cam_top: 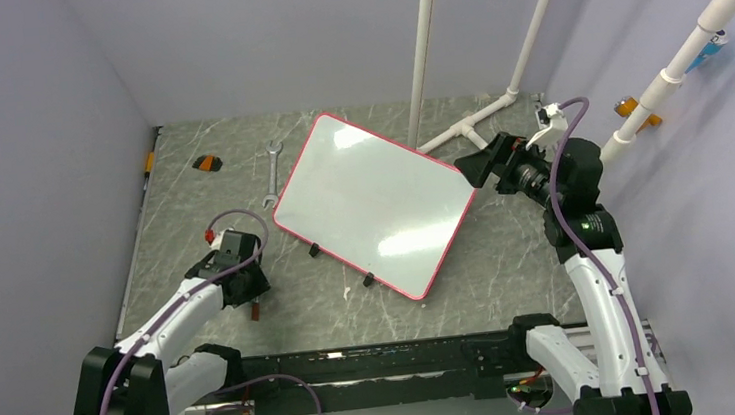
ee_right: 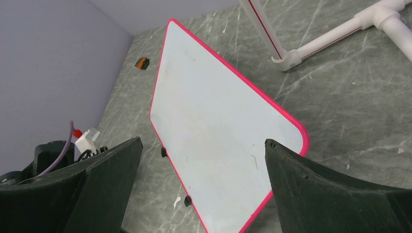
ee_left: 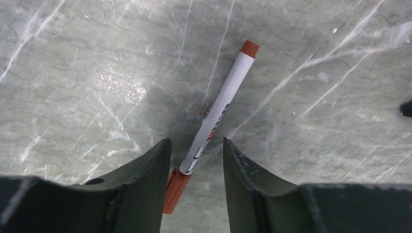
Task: Write a sentence on the whiteboard
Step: Open the whiteboard marker at the center of the board.
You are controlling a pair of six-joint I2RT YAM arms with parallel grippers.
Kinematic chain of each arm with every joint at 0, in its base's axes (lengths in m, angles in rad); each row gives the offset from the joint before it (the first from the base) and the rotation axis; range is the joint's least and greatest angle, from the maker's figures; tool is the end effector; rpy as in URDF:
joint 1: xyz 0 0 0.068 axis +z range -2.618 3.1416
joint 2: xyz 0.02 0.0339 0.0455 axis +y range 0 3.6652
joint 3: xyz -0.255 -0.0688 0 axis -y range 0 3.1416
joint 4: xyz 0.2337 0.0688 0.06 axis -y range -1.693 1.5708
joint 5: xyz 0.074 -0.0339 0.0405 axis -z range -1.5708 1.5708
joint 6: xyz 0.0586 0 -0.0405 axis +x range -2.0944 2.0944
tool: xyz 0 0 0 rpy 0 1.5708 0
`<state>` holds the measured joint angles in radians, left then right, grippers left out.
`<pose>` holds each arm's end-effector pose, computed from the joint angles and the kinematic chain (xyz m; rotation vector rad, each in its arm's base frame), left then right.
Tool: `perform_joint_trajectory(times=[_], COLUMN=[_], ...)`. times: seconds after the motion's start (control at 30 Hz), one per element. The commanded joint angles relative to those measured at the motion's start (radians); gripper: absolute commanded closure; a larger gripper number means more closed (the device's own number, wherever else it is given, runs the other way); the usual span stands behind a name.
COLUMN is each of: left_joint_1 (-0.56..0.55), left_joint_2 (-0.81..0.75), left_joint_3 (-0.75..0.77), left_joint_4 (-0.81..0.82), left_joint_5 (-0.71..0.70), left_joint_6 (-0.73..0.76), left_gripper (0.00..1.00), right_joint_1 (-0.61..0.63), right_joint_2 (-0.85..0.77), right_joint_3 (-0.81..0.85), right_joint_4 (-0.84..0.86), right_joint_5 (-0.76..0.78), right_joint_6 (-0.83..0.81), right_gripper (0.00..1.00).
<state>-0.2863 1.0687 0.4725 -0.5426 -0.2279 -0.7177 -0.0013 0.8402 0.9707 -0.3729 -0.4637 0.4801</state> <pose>0.1757 -0.0379 0.1364 -0.6336 2.5800 -0.0140 0.1965 0.0260 0.3630 0.1073 1.8495 0.7560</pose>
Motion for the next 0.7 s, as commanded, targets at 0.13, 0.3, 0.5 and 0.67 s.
perform_joint_trajectory(times=[0.13, 0.3, 0.5, 0.67], left_joint_1=[-0.002, -0.007, -0.032, -0.04], left_joint_2=[0.043, 0.043, 0.007, -0.103], left_joint_3=[-0.019, -0.011, 0.048, 0.121], left_joint_4=[0.122, 0.136, 0.068, 0.016], left_joint_5=[0.091, 0.104, 0.071, 0.136], left_joint_6=[0.0, 0.029, 0.065, 0.119], left_gripper=[0.7, 0.92, 1.0, 1.0], right_joint_1=[-0.004, 0.021, 0.023, 0.024], right_joint_2=[0.009, 0.011, 0.0, -0.021], right_joint_3=[-0.023, -0.032, 0.014, 0.03], right_joint_4=[0.053, 0.052, -0.019, -0.027], right_joint_5=[-0.017, -0.038, 0.001, -0.004], right_joint_6=[0.025, 0.023, -0.012, -0.004], right_gripper=[0.0, 0.0, 0.0, 0.0])
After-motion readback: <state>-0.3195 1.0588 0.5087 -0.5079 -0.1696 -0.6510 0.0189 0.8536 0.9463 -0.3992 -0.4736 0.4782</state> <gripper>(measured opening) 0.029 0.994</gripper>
